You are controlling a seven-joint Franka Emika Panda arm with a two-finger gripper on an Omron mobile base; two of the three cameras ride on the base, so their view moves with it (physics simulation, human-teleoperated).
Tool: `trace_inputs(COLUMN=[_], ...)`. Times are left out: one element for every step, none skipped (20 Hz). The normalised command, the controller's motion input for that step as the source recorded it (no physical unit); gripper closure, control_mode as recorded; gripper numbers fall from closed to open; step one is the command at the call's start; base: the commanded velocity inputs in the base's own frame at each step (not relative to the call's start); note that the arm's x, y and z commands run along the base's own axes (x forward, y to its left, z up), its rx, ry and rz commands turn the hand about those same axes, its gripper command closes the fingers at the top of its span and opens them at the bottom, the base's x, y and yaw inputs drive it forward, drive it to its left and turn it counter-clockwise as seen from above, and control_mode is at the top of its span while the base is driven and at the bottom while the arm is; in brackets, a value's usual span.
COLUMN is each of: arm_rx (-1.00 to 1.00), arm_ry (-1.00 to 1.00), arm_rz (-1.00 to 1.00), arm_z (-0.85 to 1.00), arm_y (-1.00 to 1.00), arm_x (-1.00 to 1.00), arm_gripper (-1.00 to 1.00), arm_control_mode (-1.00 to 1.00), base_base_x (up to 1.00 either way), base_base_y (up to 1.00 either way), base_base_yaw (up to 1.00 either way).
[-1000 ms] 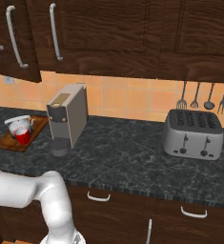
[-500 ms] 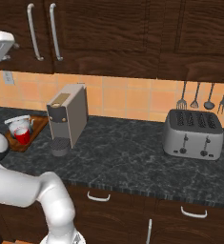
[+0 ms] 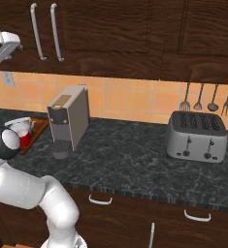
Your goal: Pick the kettle from the counter and place it on the tray. Then pick the mug from the cabinet and place it on the tray. Then close the cabinet doors.
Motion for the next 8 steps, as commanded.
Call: trace_inputs(arm_rx=[0.04, 0.03, 0.01, 0.01, 0.03, 0.04, 0.05, 0.06], arm_ry=[0.00, -0.06, -0.22, -0.34, -0.31, -0.34, -0.41, -0.37], arm_rz=[0.08, 0.05, 0.03, 0.02, 0.01, 0.01, 0.02, 0.01], arm_z=[-0.18, -0.30, -0.54, -0.75, -0.77, -0.79, -0.84, -0.86], arm_y=[0.00, 0.00, 0.00, 0.00, -0.06, -0.11, -0.15, -0.21], arm_x=[0.64, 0.51, 0.24, 0.13, 0.26, 0.26, 0.21, 0.35], arm_gripper=[-1.00, -1.00, -1.00, -1.00, -1.00, -1.00, -1.00, -1.00], arm_control_mode=[-1.00, -1.00, -1.00, -1.00, -1.00, -1.00, -1.00, -1.00], base_base_x=[0.00, 0.00, 0.00, 0.00, 0.00, 0.00, 0.00, 0.00], base_base_y=[0.00, 0.00, 0.00, 0.00, 0.00, 0.00, 0.00, 0.00], base_base_yaw=[0.00, 0.00, 0.00, 0.00, 0.00, 0.00, 0.00, 0.00])
